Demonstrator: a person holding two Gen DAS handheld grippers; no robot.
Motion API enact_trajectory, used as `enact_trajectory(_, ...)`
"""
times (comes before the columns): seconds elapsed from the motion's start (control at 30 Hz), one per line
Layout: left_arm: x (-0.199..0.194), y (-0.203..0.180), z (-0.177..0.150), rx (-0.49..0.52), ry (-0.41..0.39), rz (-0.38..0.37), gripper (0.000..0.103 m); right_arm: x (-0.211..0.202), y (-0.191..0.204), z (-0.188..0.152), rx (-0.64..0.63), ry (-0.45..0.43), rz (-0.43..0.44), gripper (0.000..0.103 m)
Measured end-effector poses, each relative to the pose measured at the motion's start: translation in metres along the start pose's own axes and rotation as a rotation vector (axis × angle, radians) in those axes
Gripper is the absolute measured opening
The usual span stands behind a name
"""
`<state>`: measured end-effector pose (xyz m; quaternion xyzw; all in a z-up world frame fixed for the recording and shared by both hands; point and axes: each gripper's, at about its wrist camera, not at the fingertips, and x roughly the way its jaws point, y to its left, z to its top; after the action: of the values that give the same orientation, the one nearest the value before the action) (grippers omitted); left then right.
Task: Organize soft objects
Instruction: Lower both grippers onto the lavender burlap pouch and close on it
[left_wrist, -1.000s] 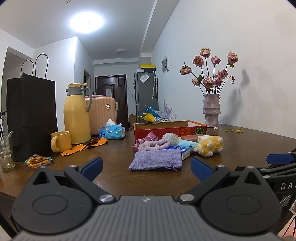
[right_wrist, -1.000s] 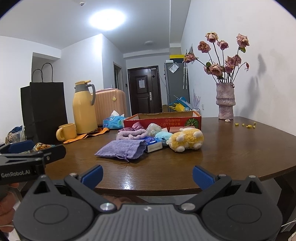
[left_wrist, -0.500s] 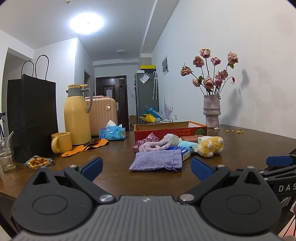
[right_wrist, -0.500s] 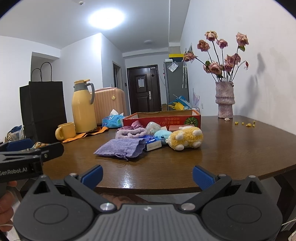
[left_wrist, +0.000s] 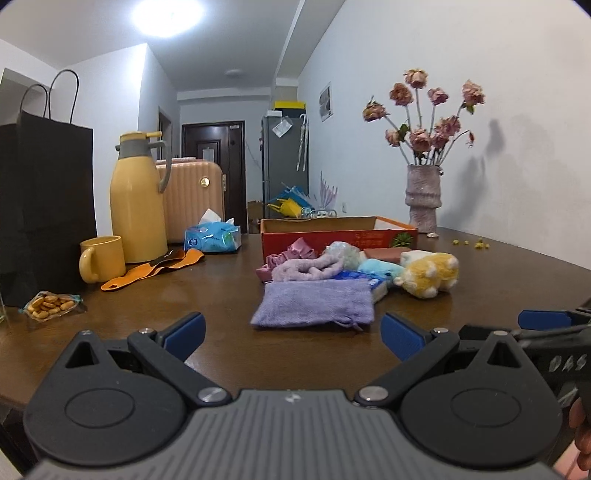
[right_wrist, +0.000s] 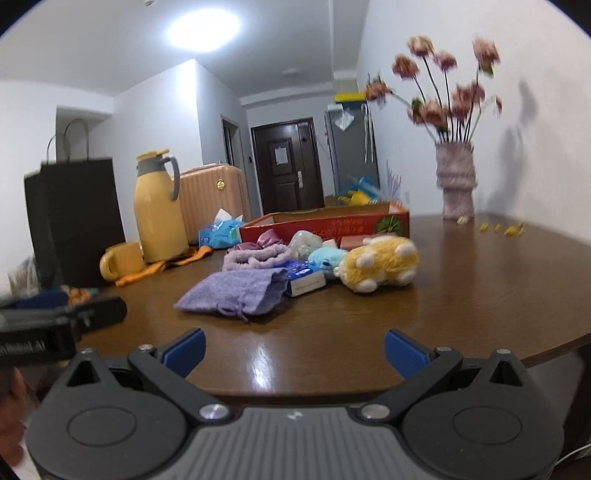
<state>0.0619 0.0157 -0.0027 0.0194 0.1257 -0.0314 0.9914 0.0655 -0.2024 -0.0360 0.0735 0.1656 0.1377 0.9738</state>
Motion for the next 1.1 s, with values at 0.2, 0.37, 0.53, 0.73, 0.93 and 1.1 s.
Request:
enact_trajectory(0.2, 0.057, 0.026, 0.028, -0.053, 0.069, 0.002, 0.103, 0.045, -0.006, 0.03, 0.089, 0.051, -0.046, 0.103)
enact_trajectory(0.37, 0.119, 0.05, 0.053, -0.142, 0.188, -0.056, 0.103, 0.081, -0.005, 0.047, 0.044, 0.064, 0.052, 0.103)
enact_trajectory(0.53, 0.174, 0.067, 0.054, -0.214, 0.312, -0.178, 0.088, 0.128, -0.003, 0.062, 0.139, 0.19, 0.154, 0.102)
enact_trajectory(0.73, 0.205, 0.084, 0.039, -0.32, 0.406, -0.252, 0.063, 0.171, -0.002, 0.063, 0.199, 0.225, 0.161, 0.06)
enact_trajectory(0.93, 0.2, 0.087, 0.029, -0.408, 0.431, -0.304, 0.044, 0.189, -0.006, 0.052, 0.236, 0.294, 0.148, 0.031)
enact_trajectory(1.1, 0.174, 0.076, 0.025, -0.436, 0.444, -0.35, 0.024, 0.172, -0.006, 0.046, 0.202, 0.288, 0.132, 0.018)
